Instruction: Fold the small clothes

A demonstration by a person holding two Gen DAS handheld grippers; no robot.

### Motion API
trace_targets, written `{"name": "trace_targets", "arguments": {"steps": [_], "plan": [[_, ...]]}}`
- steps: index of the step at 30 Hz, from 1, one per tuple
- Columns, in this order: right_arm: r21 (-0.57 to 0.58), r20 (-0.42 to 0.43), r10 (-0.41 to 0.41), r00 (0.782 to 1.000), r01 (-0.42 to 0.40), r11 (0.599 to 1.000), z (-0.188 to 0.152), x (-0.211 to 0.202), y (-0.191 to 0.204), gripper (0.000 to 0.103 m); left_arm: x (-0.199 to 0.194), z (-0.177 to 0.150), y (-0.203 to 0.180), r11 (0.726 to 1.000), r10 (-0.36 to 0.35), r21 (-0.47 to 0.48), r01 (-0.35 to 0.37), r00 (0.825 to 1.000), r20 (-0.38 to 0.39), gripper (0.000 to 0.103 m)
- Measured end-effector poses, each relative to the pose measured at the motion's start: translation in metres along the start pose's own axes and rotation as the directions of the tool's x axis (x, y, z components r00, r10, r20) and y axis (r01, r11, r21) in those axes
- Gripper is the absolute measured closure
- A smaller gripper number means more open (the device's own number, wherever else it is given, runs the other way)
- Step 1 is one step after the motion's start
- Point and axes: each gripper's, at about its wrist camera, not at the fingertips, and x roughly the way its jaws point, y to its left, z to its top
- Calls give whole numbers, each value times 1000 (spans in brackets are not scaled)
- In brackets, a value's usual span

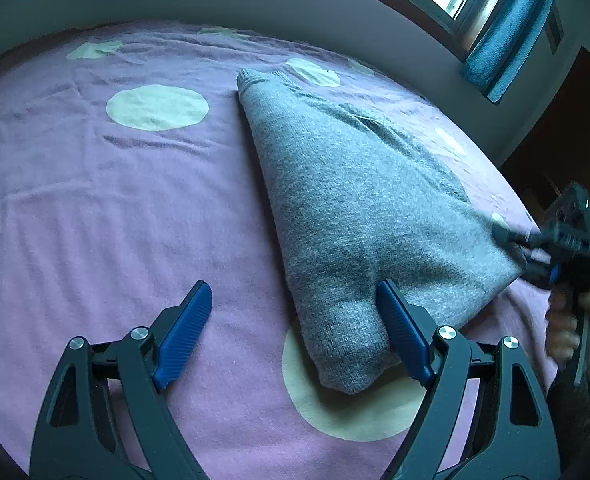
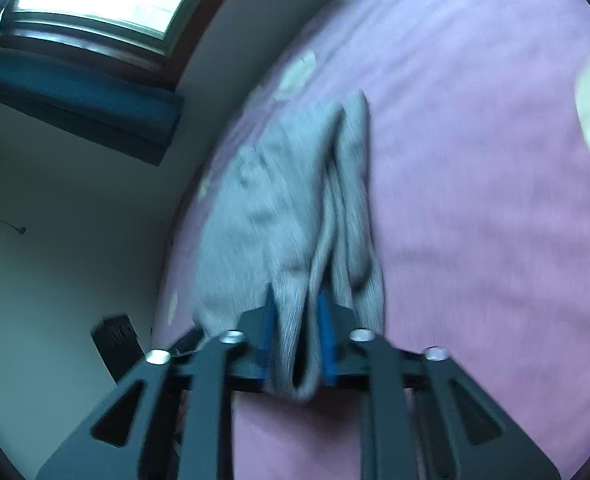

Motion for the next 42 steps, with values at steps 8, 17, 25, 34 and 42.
{"name": "trace_targets", "arguments": {"steps": [8,17,25,34,42], "plan": [[13,-37,-13,999,14,1000,67,59,-1,64,-1,-4,1,1000,-17,-13,17,1000,10,18],[-42,-12,-97,995,97,994,89,78,12,94,-11,0,5,999,-30,-34,31,998,48,18],[84,12,-20,1000,18,996,91,74,-25,94,-2,-2,12,997,-54,-46,55,998,22,16],[51,19,-6,1000,5,999,56,22,-13,60,-1,-2,12,997,-58,-48,59,998,22,15],[-61,-35,-159,987,157,986,28,28,-7,85,-1,-1,9,998,-52,-41,52,998,21,15]]}}
